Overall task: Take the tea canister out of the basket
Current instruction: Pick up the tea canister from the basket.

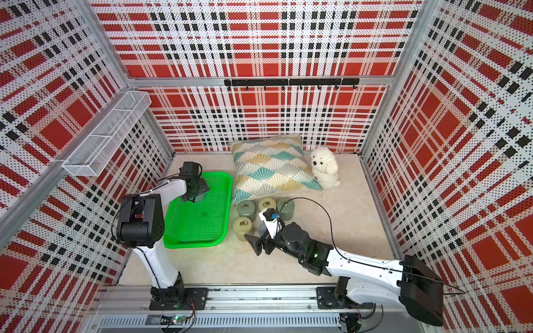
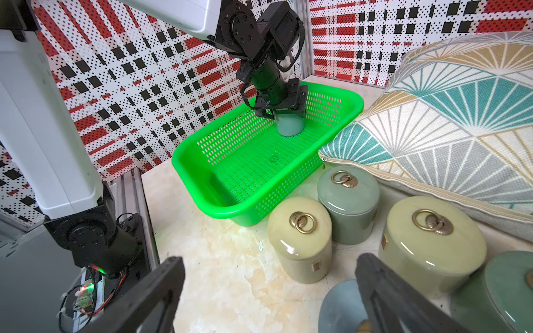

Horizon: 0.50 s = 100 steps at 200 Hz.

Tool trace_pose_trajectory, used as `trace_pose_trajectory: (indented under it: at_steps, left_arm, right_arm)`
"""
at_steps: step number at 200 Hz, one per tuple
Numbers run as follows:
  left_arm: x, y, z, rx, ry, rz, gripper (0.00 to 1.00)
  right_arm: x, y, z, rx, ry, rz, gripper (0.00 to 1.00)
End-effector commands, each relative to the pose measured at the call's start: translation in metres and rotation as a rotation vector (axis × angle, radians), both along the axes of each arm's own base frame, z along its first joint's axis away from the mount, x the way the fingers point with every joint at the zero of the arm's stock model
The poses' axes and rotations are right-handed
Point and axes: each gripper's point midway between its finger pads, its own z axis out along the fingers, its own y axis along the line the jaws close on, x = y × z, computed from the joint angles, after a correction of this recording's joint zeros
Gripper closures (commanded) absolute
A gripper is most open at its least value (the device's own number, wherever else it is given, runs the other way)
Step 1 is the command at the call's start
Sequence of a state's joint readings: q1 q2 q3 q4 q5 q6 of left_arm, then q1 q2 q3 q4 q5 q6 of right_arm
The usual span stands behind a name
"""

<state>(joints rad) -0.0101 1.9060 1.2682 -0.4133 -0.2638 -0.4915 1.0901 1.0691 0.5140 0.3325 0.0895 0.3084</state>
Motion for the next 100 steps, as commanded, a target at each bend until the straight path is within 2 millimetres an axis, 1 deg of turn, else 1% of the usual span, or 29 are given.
trace_pose_trajectory:
  at_steps: [1, 27, 42, 69, 100]
  left_arm:
    - [0.006, -0.004, 0.023, 0.019, -0.049, -0.011, 0.34]
    - [0.003, -0.013, 0.033, 0.016, -0.064, -0.029, 0.33]
    - [0.001, -0.021, 0.042, 0.022, -0.079, -0.044, 0.32]
    - [-0.005, -0.037, 0.063, 0.024, -0.118, -0.077, 0.32]
    - [-0.019, -0.053, 0.093, 0.003, -0.168, -0.114, 0.32]
  right_arm:
    - [0.000, 0.000, 0.012, 0.020, -0.005, -0.005, 0.00]
    - [0.001, 0.000, 0.011, 0.015, -0.007, -0.011, 0.00]
    - [0.003, -0.002, 0.012, 0.014, -0.010, -0.024, 0.00]
    - [0.007, -0.006, 0.010, -0.001, -0.012, -0.053, 0.00]
    - [0.012, -0.011, 0.009, -0.008, -0.017, -0.090, 0.00]
